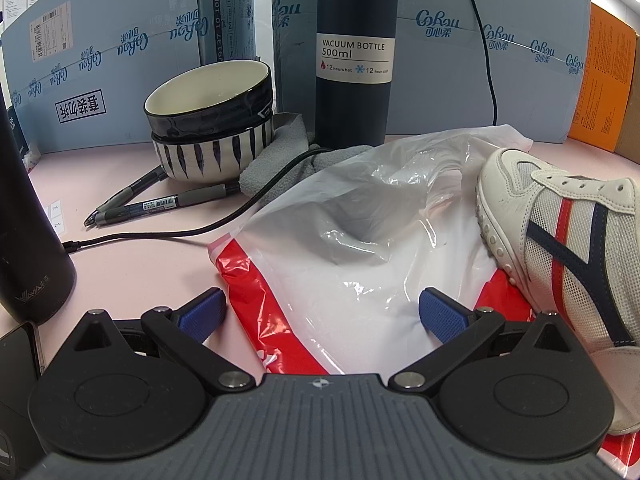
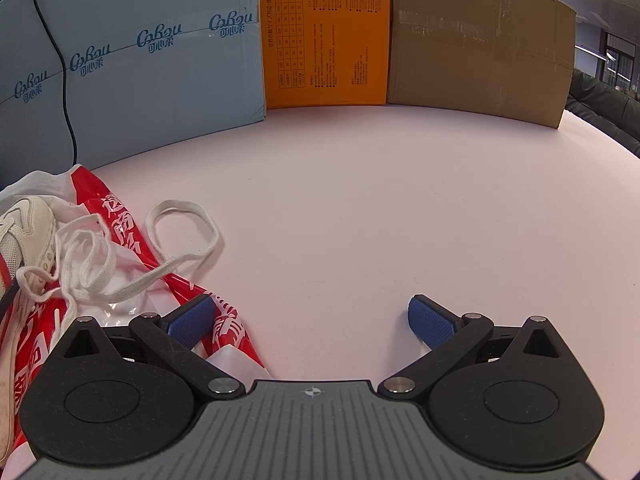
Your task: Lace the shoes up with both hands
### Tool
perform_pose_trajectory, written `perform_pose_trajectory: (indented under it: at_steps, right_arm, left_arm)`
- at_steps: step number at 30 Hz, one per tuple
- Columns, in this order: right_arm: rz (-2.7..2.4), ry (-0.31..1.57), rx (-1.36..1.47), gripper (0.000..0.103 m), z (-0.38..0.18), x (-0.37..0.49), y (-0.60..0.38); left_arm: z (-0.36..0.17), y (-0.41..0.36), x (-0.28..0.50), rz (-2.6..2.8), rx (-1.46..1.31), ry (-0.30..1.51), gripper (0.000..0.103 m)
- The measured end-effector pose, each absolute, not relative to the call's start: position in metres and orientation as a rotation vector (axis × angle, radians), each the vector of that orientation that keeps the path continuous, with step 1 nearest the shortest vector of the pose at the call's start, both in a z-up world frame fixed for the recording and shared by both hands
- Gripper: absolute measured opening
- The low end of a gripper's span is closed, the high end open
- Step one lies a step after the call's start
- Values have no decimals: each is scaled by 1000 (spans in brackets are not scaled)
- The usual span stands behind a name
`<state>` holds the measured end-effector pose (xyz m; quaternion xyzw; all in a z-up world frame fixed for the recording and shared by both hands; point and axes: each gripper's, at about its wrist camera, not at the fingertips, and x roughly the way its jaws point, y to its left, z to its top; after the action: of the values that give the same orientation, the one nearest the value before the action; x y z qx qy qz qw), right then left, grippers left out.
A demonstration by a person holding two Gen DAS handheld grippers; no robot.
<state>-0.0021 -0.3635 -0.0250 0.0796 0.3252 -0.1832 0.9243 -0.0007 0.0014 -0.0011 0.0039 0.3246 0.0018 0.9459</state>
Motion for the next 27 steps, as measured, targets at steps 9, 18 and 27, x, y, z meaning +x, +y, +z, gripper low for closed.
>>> perform_pose_trajectory:
  at_steps: [9,18,27]
  right_arm:
    - [-376,667,163,103,-24,-2,-363]
    - [-376,667,163,103,-22,-2,-363]
    - [-376,667,165,103,-22,-2,-363]
  left_arm:
    - [-1,2,-1,1,2,661,103]
    - [-1,0,0,1,3,661,103]
    - [-1,2,-1,2,3,661,103]
